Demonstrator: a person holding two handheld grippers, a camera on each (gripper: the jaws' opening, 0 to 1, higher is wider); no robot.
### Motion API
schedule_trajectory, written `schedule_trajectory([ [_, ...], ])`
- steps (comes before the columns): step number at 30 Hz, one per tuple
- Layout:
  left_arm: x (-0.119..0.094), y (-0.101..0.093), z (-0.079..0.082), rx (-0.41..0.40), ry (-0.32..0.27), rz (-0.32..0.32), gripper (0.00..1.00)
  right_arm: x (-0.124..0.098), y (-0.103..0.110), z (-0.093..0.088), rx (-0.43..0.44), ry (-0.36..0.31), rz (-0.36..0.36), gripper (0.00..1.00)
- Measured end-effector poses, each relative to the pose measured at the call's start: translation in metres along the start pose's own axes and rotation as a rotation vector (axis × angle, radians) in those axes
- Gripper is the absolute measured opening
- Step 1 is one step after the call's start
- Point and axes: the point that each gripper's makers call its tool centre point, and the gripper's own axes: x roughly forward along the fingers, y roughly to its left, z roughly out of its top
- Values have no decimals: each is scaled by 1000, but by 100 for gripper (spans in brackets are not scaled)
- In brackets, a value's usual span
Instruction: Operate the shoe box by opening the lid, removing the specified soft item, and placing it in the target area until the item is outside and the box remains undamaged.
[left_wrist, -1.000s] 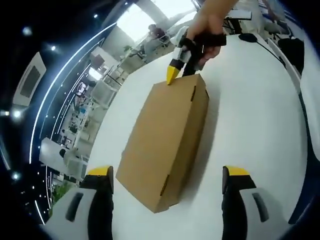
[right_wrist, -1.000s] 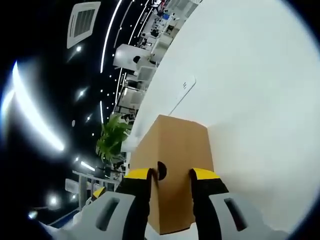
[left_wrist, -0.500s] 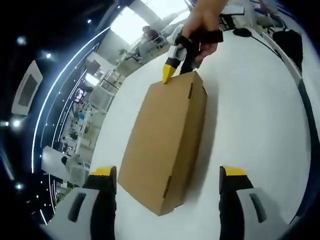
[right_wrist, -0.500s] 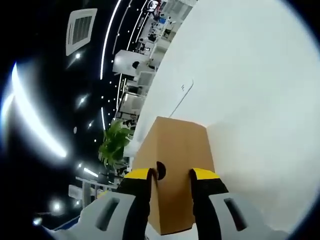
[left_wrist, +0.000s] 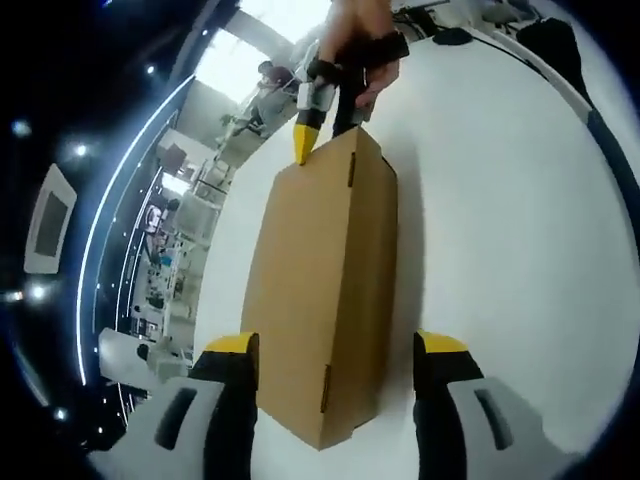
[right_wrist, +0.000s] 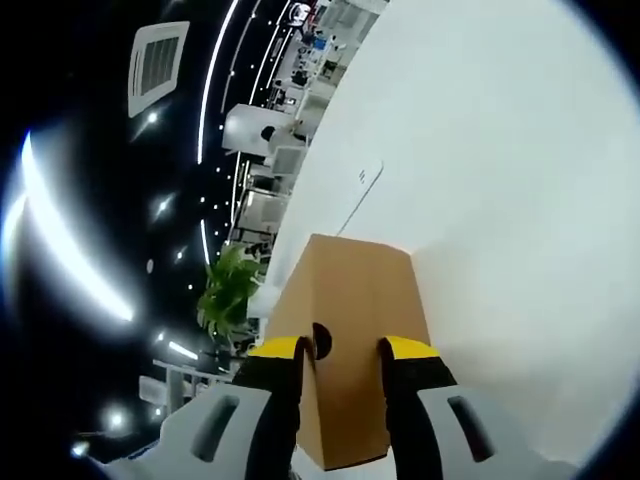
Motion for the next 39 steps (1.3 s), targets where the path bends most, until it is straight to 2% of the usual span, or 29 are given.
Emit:
schedule_trajectory([
  [8,13,-3,-7,62,16,-17,55,1,-2,3,20,-6,8,30],
  [11,14,-2,-7,81,-3,-11,45,2,-4,5,23,-2,7,30],
  [15,17,-2,-9,93,7,-14,43,1,-3,3,29,1,11,30],
  [20,21,-7,-10,142,13,-20,37,0,-2,2,37,4,13,30],
  [21,22,-10,-10,195,17,-37,33,0,-1,1,36,5,12,30],
  [23,23,-9,-10,224,19,-19,33,-1,1,-1,35,6,12,30],
  [25,23,-8,-10,193,15,-10,33,-1,1,-1,37,5,14,30],
  [27,23,-8,-10,224,20,0,33,-1,2,-1,42,6,17,30],
  [30,24,-8,-11,218,15,6,33,-1,1,0,43,6,18,30],
  [35,25,-3,-10,289,33,51,27,1,-3,3,48,7,18,29],
  [36,25,-4,-10,261,39,53,28,1,-3,3,49,6,17,29],
  [39,27,-6,-10,269,40,73,29,1,-3,3,52,5,16,29],
])
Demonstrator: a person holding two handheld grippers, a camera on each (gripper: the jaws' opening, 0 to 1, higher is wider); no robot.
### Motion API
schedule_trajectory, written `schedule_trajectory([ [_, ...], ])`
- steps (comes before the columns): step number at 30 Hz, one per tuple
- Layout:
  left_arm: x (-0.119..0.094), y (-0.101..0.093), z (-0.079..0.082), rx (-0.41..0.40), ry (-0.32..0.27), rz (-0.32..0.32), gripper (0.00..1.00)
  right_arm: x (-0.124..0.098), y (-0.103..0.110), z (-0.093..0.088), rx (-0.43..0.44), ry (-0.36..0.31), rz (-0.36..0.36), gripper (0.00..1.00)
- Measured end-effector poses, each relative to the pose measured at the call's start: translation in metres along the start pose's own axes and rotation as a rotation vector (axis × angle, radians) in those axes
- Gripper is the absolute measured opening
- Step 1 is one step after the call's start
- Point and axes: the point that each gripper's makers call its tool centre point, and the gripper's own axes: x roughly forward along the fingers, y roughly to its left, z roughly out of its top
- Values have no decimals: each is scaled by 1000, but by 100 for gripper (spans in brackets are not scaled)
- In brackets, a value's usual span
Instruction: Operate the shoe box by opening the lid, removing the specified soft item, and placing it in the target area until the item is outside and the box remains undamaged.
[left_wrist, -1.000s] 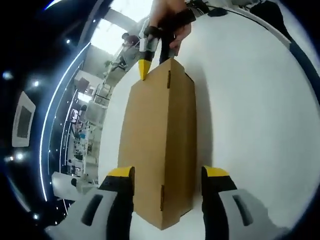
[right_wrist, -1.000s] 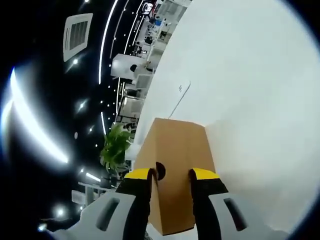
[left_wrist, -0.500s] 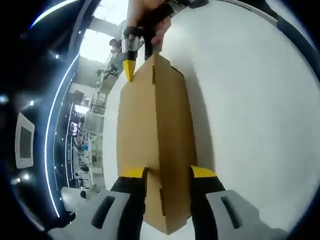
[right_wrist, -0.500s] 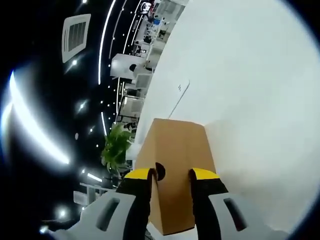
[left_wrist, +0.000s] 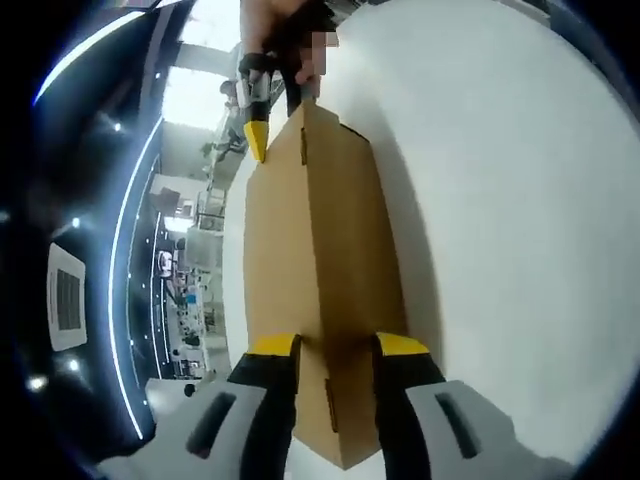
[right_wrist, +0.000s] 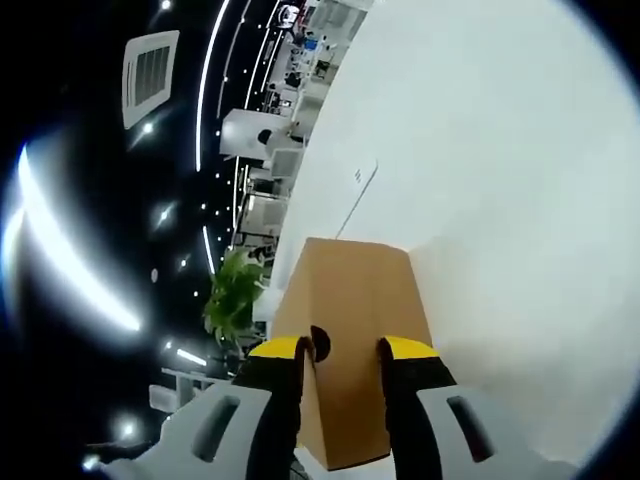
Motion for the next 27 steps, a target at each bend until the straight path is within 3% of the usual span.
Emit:
schedule_trajectory([
  [10,10,-3,-1,-15,16,10,45,0,-1,1,9,-11,-4,29],
  [27,11,4,-2,-34,29,54,36,1,-2,4,25,-15,-6,29],
])
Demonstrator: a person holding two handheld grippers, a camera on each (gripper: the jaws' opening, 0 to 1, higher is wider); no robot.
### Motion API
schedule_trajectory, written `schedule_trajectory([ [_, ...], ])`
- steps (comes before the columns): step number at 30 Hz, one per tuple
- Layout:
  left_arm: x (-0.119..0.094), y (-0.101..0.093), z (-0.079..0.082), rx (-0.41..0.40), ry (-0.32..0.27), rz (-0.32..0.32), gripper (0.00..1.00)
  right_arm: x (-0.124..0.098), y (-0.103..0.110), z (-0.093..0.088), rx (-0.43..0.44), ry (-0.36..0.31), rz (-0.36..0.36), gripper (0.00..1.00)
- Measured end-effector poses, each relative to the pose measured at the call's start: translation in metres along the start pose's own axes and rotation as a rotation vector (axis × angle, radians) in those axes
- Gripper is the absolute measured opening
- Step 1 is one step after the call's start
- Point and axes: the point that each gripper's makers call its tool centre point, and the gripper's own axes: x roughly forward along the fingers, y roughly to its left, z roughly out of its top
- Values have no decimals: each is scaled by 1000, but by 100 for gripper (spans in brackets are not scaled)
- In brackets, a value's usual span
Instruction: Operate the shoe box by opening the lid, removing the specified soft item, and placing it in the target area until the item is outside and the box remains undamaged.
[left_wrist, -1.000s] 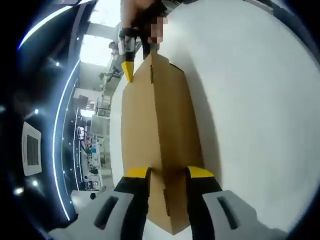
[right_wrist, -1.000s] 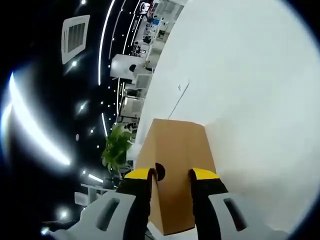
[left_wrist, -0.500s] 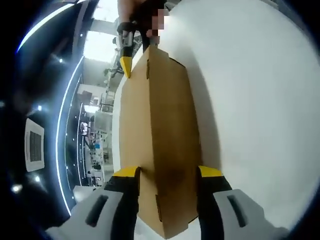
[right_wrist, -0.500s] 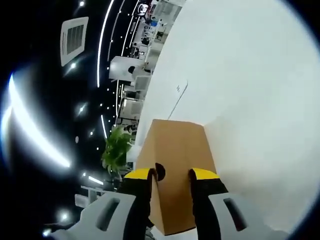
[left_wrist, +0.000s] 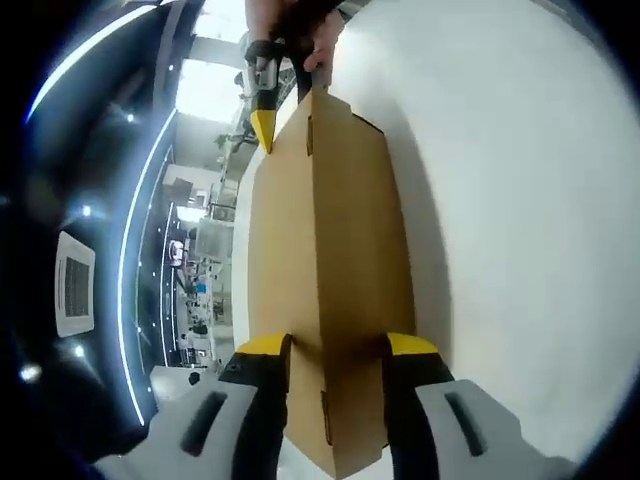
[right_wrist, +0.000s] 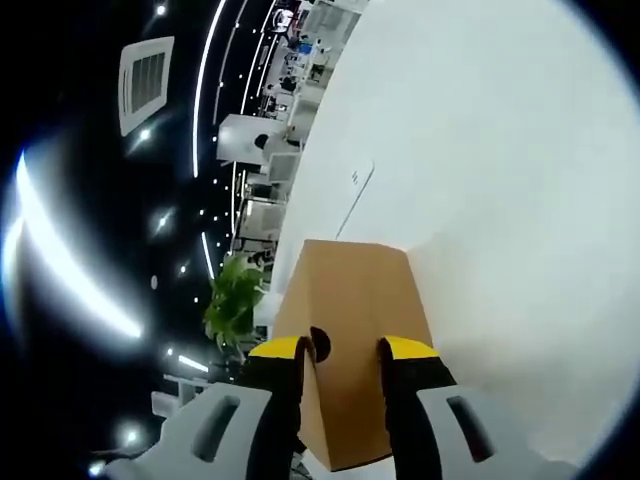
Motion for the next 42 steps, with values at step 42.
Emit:
schedule_trajectory([
  [42,-3,-2,-1,-10,-44,-8,35,-67,87,-9,-1110,43,-329,63],
])
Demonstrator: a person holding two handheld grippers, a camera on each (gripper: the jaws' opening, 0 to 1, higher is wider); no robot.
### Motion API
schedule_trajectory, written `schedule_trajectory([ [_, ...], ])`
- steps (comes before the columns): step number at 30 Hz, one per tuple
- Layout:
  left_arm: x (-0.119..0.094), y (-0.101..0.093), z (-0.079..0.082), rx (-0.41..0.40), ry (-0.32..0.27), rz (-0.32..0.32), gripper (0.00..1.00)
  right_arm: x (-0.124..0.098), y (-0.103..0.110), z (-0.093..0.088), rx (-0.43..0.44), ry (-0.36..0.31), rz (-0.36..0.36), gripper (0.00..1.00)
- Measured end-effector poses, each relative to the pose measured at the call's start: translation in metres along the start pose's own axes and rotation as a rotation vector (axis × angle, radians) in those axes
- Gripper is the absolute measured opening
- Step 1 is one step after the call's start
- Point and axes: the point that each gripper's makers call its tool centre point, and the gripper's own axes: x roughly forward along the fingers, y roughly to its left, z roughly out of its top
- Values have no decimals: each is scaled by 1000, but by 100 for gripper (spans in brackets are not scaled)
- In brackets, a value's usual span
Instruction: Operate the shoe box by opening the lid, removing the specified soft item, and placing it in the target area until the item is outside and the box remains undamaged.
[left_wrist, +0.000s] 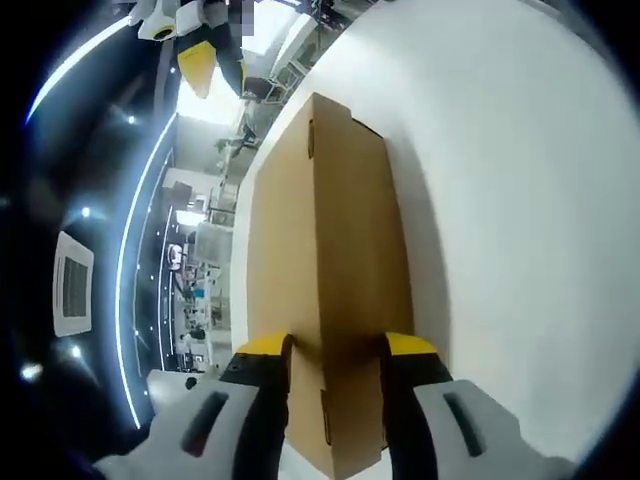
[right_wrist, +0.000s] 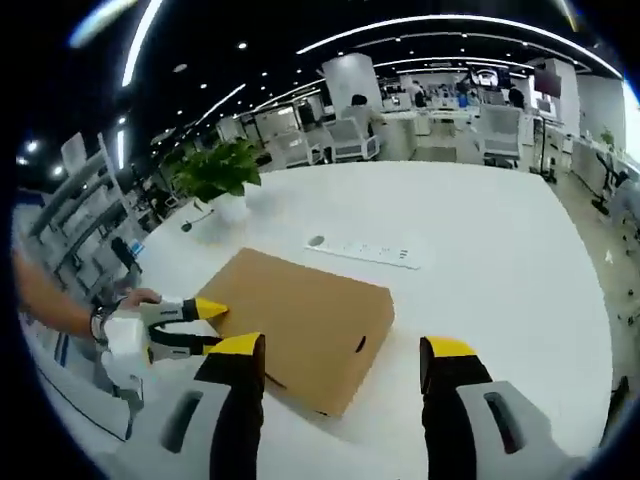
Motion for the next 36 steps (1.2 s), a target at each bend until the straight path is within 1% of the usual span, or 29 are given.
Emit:
schedule_trajectory([
  [4,1,0,0,11,-23,-1,34,-1,19,9,-106,-4,-44,65],
  [5,1,0,1,29,-17,-3,34,-1,25,12,-155,-13,-58,65],
  [8,1,0,1,20,-29,-6,35,-1,31,8,-244,22,-99,65],
  [11,1,0,0,22,-53,0,35,-3,41,11,-291,1,-119,65],
  [12,0,0,-1,30,-62,0,35,-5,42,10,-321,5,-131,65],
  [14,0,0,-1,34,-77,-4,35,-7,47,5,-375,26,-152,66],
  [16,0,1,0,27,-78,-8,35,-5,54,2,-416,16,-153,66],
  [17,1,1,0,18,-81,-8,35,-2,54,-2,-445,17,-164,66],
  [18,1,1,0,16,-80,-5,35,1,54,-8,-471,32,-178,67],
  [20,1,0,0,24,-75,4,34,6,56,-16,-495,48,-190,69],
  [22,1,1,-1,24,-86,9,35,11,61,-21,-545,44,-194,70],
  [23,0,0,-1,22,-91,9,35,16,62,-26,-612,56,-205,70],
  [26,-1,1,-2,19,-111,5,34,25,66,-33,-643,66,-217,71],
  [29,0,1,-1,19,-121,-2,35,36,72,-33,-786,57,-229,71],
  [30,0,0,-2,19,-130,-3,35,41,75,-36,-860,62,-230,71],
  [31,0,0,-2,19,-138,-3,35,44,76,-39,-893,72,-235,71],
  [32,0,0,-3,23,-146,-4,35,49,79,-45,-949,87,-242,71],
  [34,0,0,-2,25,-148,-5,35,55,82,-50,-1006,100,-247,71],
  [36,1,0,-2,25,-148,-5,35,62,89,-52,-1047,90,-246,71],
])
